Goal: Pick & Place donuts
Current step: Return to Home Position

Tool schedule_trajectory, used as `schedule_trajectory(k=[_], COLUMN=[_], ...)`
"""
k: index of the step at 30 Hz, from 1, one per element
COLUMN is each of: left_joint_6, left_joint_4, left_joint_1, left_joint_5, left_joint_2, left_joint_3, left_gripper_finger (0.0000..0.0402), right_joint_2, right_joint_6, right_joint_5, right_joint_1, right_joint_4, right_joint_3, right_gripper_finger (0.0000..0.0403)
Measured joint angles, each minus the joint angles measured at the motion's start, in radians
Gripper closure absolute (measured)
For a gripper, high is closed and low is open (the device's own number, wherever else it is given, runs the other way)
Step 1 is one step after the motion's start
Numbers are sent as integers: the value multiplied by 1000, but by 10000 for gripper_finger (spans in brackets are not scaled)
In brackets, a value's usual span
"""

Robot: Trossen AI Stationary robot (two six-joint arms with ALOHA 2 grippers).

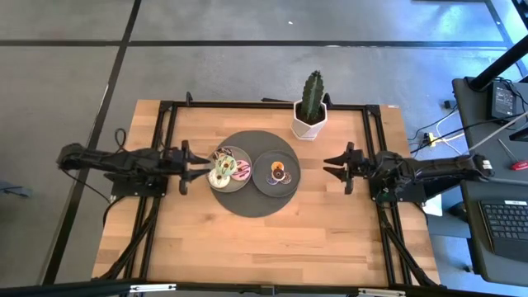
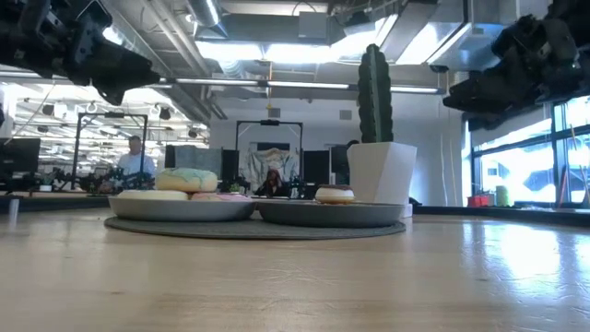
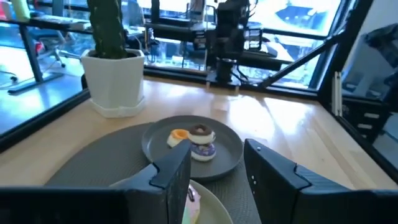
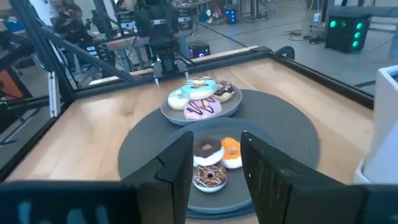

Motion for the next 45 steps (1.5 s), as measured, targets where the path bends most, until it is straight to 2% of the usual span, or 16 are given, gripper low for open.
schedule_trajectory(k=[4, 7, 12, 18, 22, 27, 35, 41, 45], left_joint_6=[8, 16, 8, 27, 67, 36, 34, 34, 34], left_joint_4=[-30, -18, 79, 82, 82, 81, 81, 81, 81], left_joint_1=[19, 28, 45, 69, 83, 83, 83, 83, 83], left_joint_5=[40, 40, 41, 33, 17, 23, 22, 22, 22], left_joint_2=[-60, -96, -159, -195, -194, -193, -193, -193, -193], left_joint_3=[-1, -27, -130, -132, -132, -132, -132, -132, -132], left_gripper_finger=[254, 254, 254, 253, 254, 256, 258, 258, 258], right_joint_2=[-58, -109, -178, -222, -240, -254, -267, -267, -267], right_joint_6=[-46, -59, -70, -80, -99, -126, -176, -176, -180], right_joint_5=[-14, -78, -193, -259, -297, -338, -339, -407, -417], right_joint_1=[-32, -56, -97, -143, -182, -213, -224, -223, -223], right_joint_4=[38, 90, 71, 22, -18, -23, -23, -23, -23], right_joint_3=[-41, -80, -80, -80, -80, -80, -80, -80, -80], right_gripper_finger=[268, 268, 268, 268, 268, 268, 268, 268, 268])
